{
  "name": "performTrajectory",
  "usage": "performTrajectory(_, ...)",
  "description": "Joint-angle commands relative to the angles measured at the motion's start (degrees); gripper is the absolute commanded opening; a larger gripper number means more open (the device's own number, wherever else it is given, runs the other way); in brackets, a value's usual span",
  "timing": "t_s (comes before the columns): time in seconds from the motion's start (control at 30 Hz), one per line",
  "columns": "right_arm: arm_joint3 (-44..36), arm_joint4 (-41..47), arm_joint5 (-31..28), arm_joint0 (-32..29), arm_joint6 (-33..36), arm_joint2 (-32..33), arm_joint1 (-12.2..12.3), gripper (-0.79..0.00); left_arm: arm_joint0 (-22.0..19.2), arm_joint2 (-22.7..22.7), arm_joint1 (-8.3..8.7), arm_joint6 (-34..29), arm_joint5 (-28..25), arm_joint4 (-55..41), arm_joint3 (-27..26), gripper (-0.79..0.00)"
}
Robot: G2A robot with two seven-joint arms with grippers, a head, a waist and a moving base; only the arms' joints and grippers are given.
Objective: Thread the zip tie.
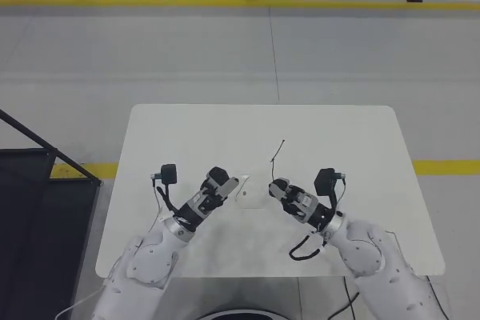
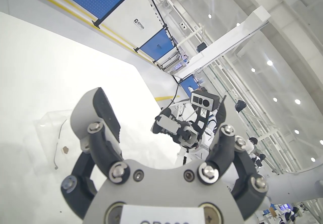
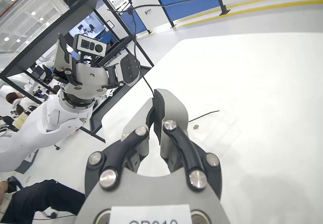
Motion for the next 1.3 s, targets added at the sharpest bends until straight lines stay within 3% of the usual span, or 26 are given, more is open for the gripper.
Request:
performTrajectory(0.0,-1.31,-7.22,5.33,-1.01,-3.46,-0.2,-0.09,-0.785,-0.34,0.16,0.05,-1.13,0.5,-1.22,0.07,0.0)
performTrajectory(0.27,-5.13,-26.71,19.05,-4.46,-12.43,-2.24,-0.6,-0.785,-1.56,0.39,0.33,-7.79,3.09,-11.61,-0.21,0.0)
performTrajectory(0.57,-6.32,-40.57,29.9,-6.37,-18.47,-5.04,-1.36,-0.785,-3.06,-0.07,0.91,-16.64,7.72,-21.05,0.41,0.0)
performTrajectory(1.03,-6.52,-41.67,30.81,-7.18,-19.82,-5.29,-1.53,-0.785,-3.06,0.15,0.92,-17.23,8.51,-22.71,0.55,0.0)
performTrajectory(1.27,-6.47,-44.71,34.15,-7.56,-19.8,-5.61,-2.02,-0.785,-4.27,1.82,0.84,-19.93,10.91,-29.45,1.51,0.0)
